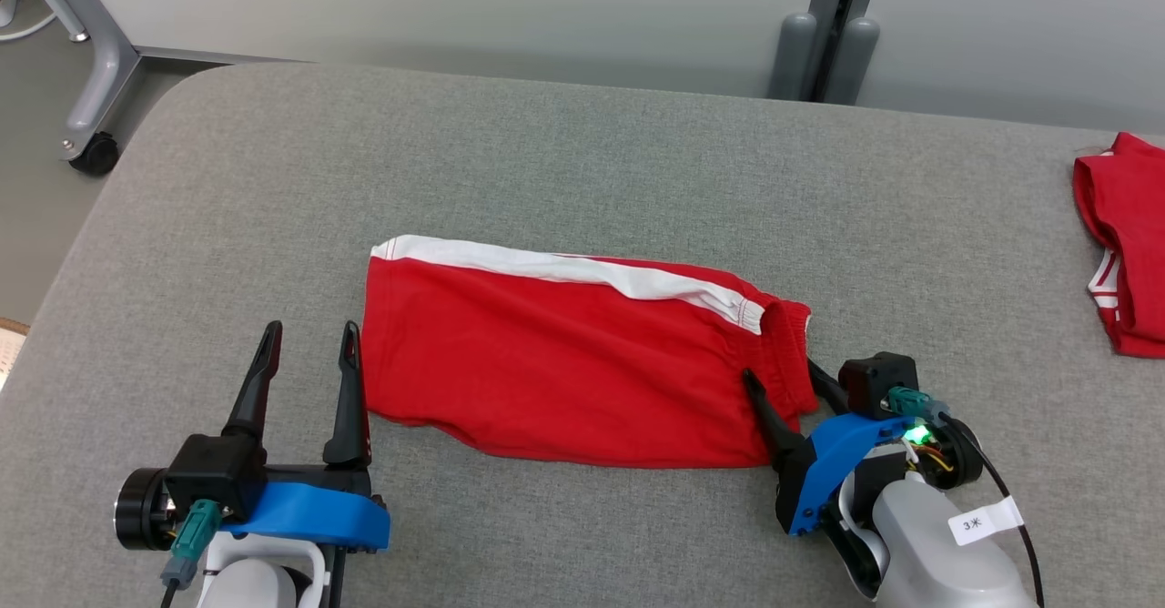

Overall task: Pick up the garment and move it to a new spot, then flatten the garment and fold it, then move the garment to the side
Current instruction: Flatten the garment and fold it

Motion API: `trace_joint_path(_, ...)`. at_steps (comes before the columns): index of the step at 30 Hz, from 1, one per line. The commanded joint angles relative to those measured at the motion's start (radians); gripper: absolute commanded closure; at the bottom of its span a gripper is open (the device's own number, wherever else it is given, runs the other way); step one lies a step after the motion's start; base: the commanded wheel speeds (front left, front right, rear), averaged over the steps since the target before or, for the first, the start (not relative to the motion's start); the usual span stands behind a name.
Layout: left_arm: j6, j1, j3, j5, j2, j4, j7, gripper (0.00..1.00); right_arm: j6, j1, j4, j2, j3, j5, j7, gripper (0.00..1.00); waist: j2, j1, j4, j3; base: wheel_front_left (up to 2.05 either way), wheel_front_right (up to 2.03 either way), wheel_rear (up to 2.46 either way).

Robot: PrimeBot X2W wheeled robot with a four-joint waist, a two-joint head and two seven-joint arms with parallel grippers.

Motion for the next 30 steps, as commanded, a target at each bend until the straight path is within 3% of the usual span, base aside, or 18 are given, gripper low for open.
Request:
trace_joint_path(1,-0.003,-0.017,0.002,0.007,-0.002,0.001,-0.004,0.0,0.0,-0.007,0.013,-0.002,0.007,0.009,0.002,0.0,-0.0001,-0.0001,0.001,0.0,0.0,0.0,0.0)
trace_joint_path(6,-0.01,-0.012,0.006,0.01,-0.006,0.008,-0.004,0.0,0.0,-0.001,0.03,0.0,0.077,0.098,0.013,0.0,-0.0001,-0.0001,0.005,-0.002,0.0,0.0,0.0)
trace_joint_path(8,-0.012,-0.01,0.008,0.012,-0.007,0.012,-0.004,0.0,0.0,-0.007,0.03,0.0,0.1,0.136,0.009,1.0,-0.0001,-0.0001,0.006,-0.003,0.0,0.0,0.0)
trace_joint_path(18,-0.019,0.025,0.023,0.023,-0.012,0.017,-0.004,0.0,0.0,-0.067,0.108,-0.006,0.057,0.132,-0.03,1.0,-0.0001,-0.0001,-0.033,-0.037,0.0,0.0,0.0)
trace_joint_path(30,-0.021,0.06,0.032,0.033,-0.017,0.011,-0.004,0.0,0.0,-0.006,0.099,-0.205,-0.051,0.111,-0.032,1.0,-0.0001,-0.0001,-0.099,-0.072,0.0,0.0,0.0)
